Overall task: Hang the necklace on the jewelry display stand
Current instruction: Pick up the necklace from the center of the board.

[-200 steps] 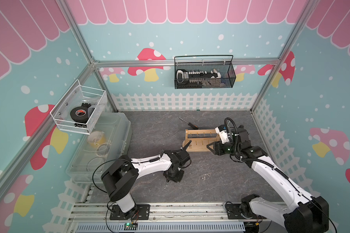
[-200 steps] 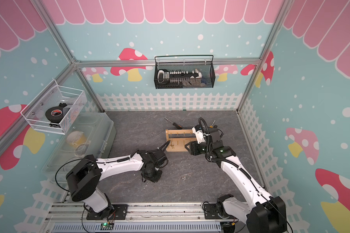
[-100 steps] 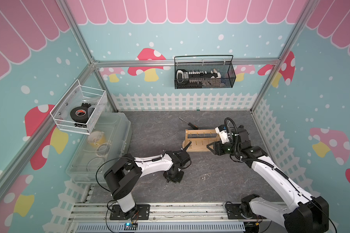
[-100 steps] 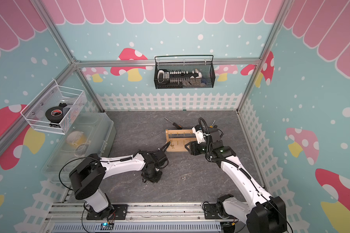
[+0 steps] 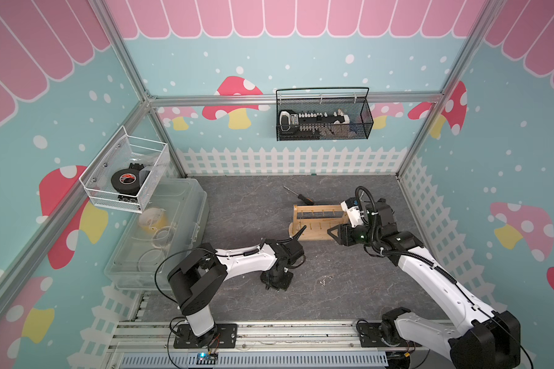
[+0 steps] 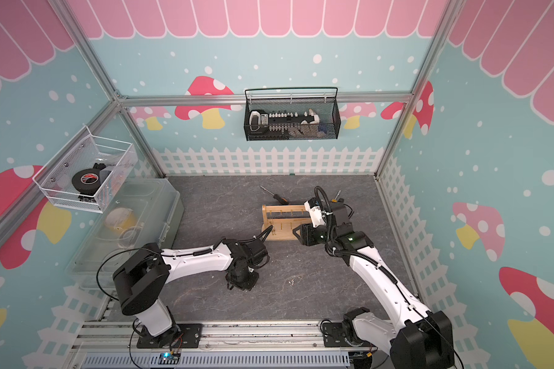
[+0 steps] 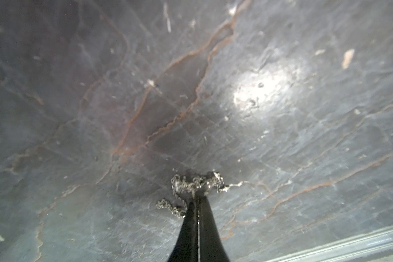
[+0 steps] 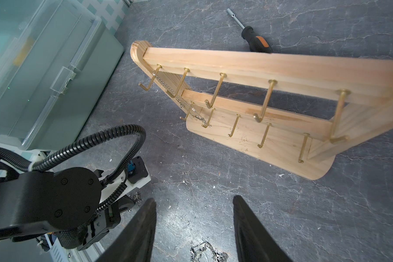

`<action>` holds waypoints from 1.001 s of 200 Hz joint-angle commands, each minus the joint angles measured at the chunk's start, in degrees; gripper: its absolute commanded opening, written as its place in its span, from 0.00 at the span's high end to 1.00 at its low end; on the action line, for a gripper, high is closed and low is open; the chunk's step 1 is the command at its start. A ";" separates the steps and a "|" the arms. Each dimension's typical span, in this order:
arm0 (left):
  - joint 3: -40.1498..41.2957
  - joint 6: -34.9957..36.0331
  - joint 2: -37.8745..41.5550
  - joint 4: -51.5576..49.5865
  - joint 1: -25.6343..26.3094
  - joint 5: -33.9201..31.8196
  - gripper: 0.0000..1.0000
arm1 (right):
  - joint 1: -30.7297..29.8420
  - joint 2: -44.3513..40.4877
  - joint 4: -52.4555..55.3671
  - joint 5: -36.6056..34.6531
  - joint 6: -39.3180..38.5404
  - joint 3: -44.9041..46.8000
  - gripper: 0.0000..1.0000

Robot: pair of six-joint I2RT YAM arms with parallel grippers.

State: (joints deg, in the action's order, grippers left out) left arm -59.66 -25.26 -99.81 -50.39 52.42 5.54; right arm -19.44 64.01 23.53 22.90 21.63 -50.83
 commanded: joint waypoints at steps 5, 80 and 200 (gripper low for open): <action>-1.56 0.20 -0.65 0.43 0.49 -0.86 1.00 | 0.29 0.24 -0.50 -0.22 -0.27 0.60 0.45; -2.54 -0.50 3.59 -0.74 -0.57 -1.06 1.00 | 0.30 0.33 -1.03 0.03 0.11 0.81 0.45; -6.04 -1.65 9.31 -3.56 -1.86 -0.97 1.00 | 0.24 -0.72 -2.96 3.91 -0.87 2.92 0.45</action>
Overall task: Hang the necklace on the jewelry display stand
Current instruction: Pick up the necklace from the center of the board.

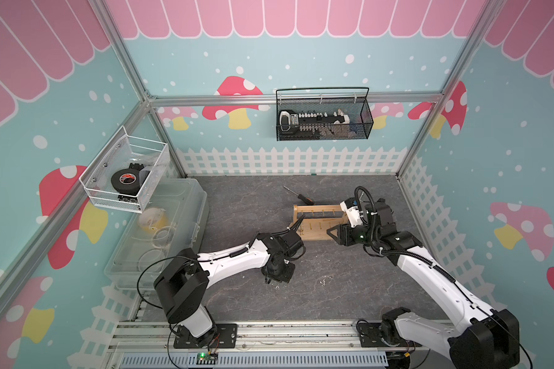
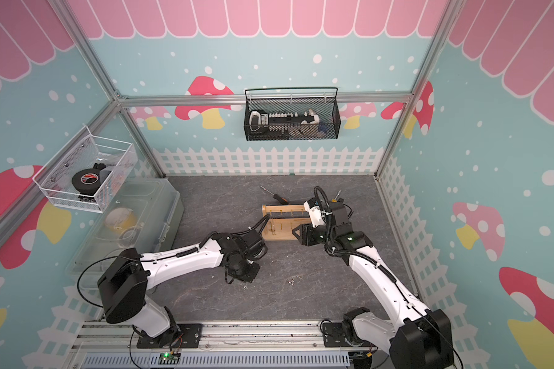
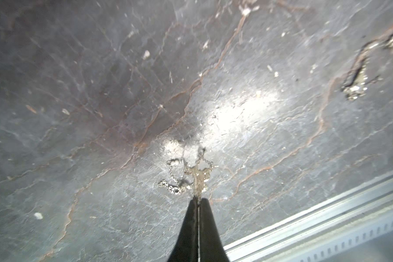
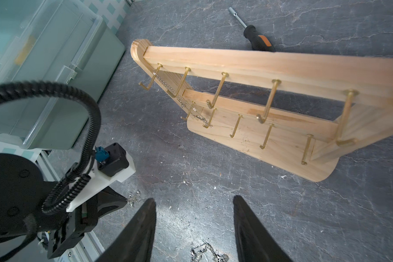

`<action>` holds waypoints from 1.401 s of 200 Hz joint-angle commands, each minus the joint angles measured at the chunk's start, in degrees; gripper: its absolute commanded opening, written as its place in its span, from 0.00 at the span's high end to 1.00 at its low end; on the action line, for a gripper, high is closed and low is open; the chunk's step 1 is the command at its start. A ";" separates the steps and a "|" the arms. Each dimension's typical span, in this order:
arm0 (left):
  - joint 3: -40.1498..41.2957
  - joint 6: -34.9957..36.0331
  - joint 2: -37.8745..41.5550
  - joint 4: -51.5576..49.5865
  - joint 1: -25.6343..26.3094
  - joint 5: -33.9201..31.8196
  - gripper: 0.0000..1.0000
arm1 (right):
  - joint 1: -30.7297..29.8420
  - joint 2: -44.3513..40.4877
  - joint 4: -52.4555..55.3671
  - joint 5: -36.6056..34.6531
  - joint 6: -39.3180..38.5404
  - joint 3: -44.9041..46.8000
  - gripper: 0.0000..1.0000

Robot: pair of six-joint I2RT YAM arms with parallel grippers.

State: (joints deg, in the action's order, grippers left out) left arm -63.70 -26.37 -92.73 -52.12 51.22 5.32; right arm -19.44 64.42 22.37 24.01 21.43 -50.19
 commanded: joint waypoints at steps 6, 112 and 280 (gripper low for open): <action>-2.29 -0.57 2.65 -1.97 -0.75 -0.75 1.00 | 0.24 -1.44 -2.33 3.25 -0.77 2.80 0.45; -14.07 -0.61 8.81 -5.45 -2.66 -0.93 1.00 | -6.30 -2.72 -13.53 7.80 0.12 9.18 0.44; -36.68 -0.61 8.05 -6.43 -4.77 5.02 1.00 | -12.18 -0.98 -45.68 10.25 -2.74 14.44 0.34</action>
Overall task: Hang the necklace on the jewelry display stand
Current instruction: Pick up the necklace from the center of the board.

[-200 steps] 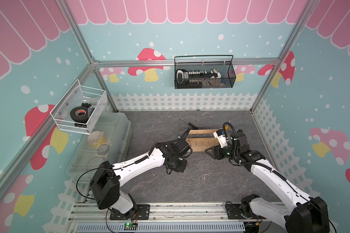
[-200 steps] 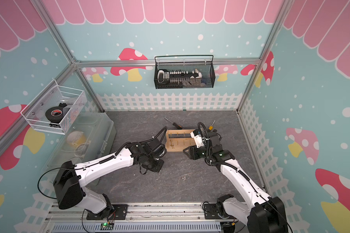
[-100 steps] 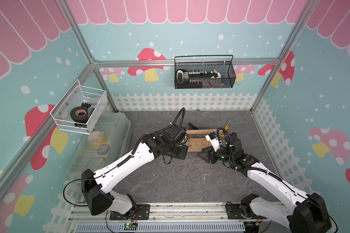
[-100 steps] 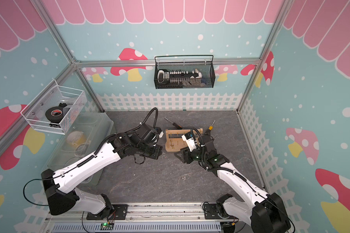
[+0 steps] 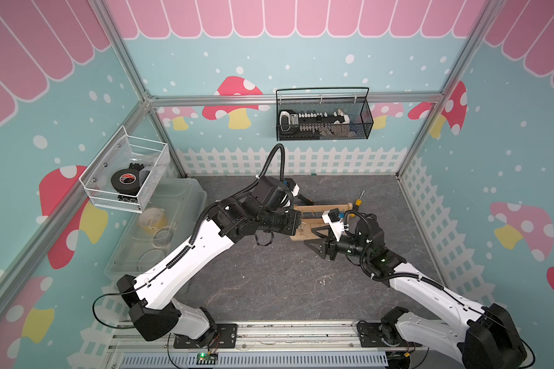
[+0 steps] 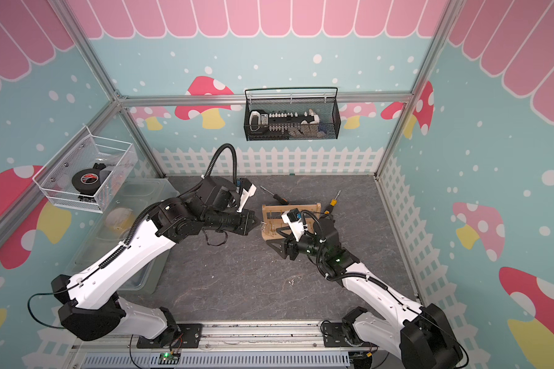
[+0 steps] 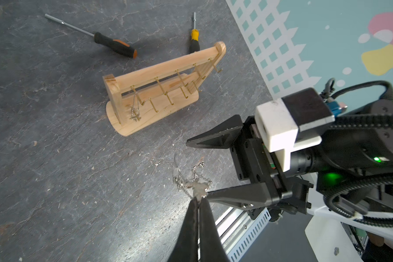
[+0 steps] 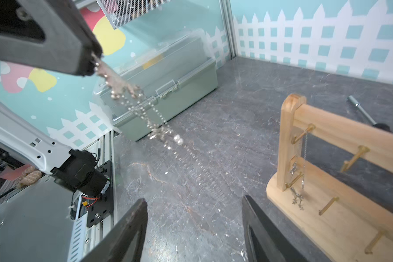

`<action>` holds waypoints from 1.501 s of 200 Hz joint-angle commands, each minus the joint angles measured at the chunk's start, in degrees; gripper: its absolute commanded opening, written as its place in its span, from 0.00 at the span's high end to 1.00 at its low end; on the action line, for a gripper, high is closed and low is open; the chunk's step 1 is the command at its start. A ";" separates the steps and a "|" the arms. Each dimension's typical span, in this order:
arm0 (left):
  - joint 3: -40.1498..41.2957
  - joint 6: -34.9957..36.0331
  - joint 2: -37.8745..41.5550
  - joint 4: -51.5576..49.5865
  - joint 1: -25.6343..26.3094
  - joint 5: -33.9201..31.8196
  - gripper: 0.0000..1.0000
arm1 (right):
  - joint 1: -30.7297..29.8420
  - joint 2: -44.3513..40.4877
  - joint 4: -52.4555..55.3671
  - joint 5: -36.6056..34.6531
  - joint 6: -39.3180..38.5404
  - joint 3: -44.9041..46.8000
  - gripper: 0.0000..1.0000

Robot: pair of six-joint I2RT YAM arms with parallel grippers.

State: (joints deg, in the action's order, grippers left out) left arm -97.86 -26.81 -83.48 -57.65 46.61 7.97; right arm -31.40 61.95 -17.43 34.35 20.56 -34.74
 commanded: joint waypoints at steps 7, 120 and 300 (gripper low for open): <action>-2.84 -0.26 -1.37 -0.88 -0.12 2.64 1.00 | -0.25 2.12 -6.02 0.67 -2.01 -1.62 0.34; -3.14 -0.88 -1.92 -0.68 0.40 3.24 1.00 | -2.73 7.19 -8.60 5.99 -3.06 -5.98 0.50; -3.85 -0.79 -0.91 -0.65 -0.46 0.28 1.00 | -2.84 6.61 -3.87 7.54 -5.08 -5.53 0.84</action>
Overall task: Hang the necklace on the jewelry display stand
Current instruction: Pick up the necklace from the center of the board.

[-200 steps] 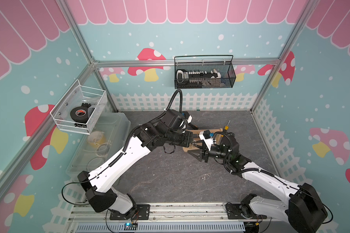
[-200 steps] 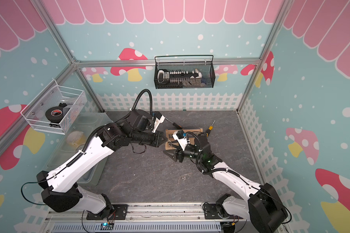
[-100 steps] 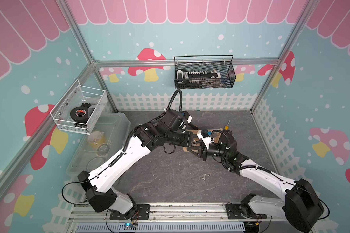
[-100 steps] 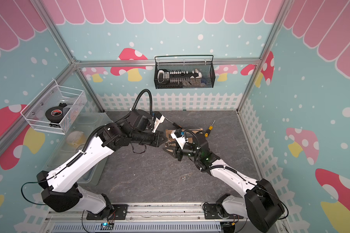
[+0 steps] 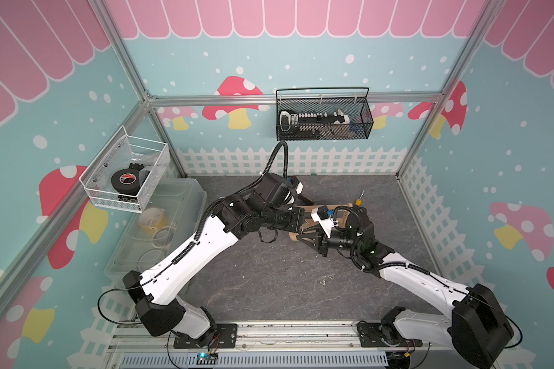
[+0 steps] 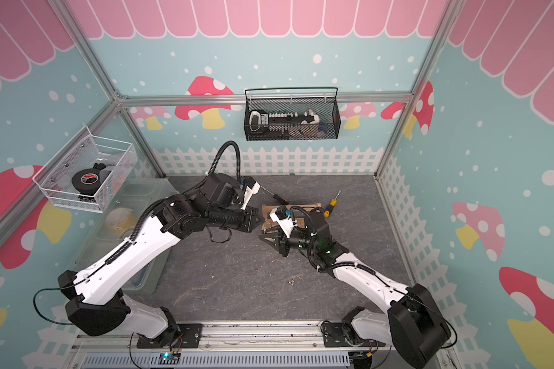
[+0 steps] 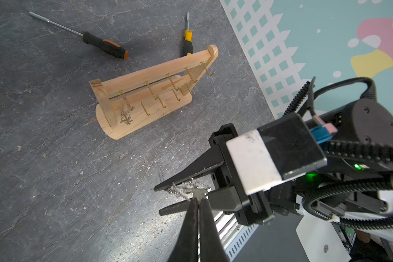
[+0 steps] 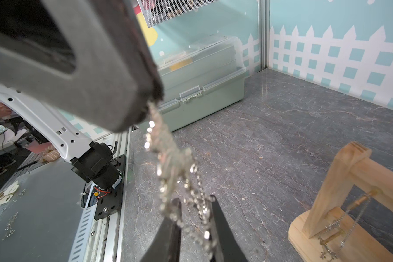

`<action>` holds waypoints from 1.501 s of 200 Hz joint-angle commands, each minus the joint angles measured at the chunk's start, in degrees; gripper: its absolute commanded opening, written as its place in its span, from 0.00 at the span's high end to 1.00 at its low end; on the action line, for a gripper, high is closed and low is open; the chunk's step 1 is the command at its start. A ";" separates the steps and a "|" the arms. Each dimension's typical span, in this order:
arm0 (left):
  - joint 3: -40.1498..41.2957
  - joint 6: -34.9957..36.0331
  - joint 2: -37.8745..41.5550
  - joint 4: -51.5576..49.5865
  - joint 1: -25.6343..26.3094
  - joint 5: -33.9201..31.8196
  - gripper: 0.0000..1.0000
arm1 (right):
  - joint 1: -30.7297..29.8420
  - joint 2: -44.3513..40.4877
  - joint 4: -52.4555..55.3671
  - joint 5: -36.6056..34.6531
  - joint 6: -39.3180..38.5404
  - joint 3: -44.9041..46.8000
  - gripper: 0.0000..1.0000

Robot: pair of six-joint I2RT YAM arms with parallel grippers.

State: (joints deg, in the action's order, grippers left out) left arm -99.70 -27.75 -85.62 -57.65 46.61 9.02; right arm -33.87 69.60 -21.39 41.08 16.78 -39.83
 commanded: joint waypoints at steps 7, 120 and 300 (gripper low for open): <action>-1.91 0.15 1.25 -0.66 -0.46 -0.87 1.00 | -0.38 -1.14 0.13 0.58 -1.37 -0.37 0.86; 5.02 -4.64 2.48 5.34 -4.51 0.63 1.00 | -0.34 -2.72 3.99 5.01 3.30 -2.05 1.00; 16.29 1.58 8.80 13.50 -7.05 -0.37 0.69 | 4.36 -0.26 27.07 11.79 12.67 -18.48 1.00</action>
State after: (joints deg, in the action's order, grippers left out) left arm -84.75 -31.42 -78.63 -47.77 39.81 9.87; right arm -30.33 68.90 3.11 50.74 28.23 -56.05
